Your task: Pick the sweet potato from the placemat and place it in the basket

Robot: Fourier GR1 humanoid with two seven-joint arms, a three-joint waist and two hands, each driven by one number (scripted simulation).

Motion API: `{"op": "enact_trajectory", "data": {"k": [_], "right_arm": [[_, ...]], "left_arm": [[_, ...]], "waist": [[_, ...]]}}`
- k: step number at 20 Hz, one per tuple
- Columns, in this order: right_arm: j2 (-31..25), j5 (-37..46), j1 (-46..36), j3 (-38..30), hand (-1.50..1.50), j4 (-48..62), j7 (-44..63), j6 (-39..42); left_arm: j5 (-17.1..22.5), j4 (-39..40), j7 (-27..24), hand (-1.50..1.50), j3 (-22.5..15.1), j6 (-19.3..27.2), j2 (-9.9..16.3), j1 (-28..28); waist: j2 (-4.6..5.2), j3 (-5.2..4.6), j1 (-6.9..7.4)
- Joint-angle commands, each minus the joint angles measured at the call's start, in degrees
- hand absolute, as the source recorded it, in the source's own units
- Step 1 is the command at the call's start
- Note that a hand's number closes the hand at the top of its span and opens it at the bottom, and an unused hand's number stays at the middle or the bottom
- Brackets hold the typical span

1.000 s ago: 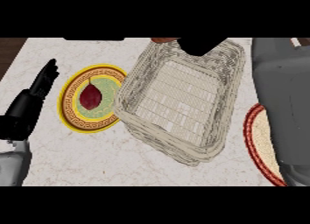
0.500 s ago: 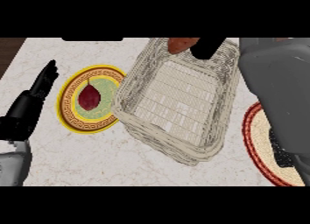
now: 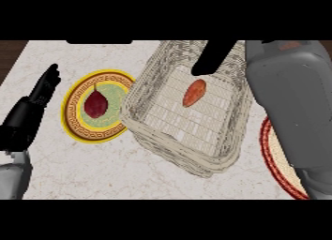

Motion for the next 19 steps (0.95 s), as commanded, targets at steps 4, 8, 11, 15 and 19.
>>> {"op": "enact_trajectory", "data": {"k": [4,8,11,15,19], "right_arm": [[3.03,1.72,1.25,-6.65,-1.50,-4.52,2.37,-10.47],[1.90,5.05,1.26,-13.13,-1.50,-6.99,1.89,-20.18],[0.79,7.18,1.64,-17.18,-1.50,-6.03,0.91,-25.72],[-3.28,7.28,6.14,-22.13,-1.50,-10.72,-0.19,-27.32],[-7.80,4.50,10.79,-28.20,-1.50,-15.45,-0.49,-25.98]], "left_arm": [[0.48,-2.59,1.53,0.00,0.18,-0.63,-0.04,1.14],[-0.39,-1.53,0.96,0.00,0.49,0.12,0.16,0.32],[-1.04,1.27,-1.69,0.00,-0.18,0.51,-0.94,0.34],[-1.08,0.85,-0.59,0.00,0.02,0.88,-1.19,-0.11],[-0.07,-3.59,1.60,0.00,0.70,-0.63,0.12,2.54]], "waist": [[-0.08,0.06,0.26],[-0.07,0.07,-0.17],[0.29,0.01,-0.14],[0.07,0.07,-0.92],[-0.16,0.09,-0.55]]}}
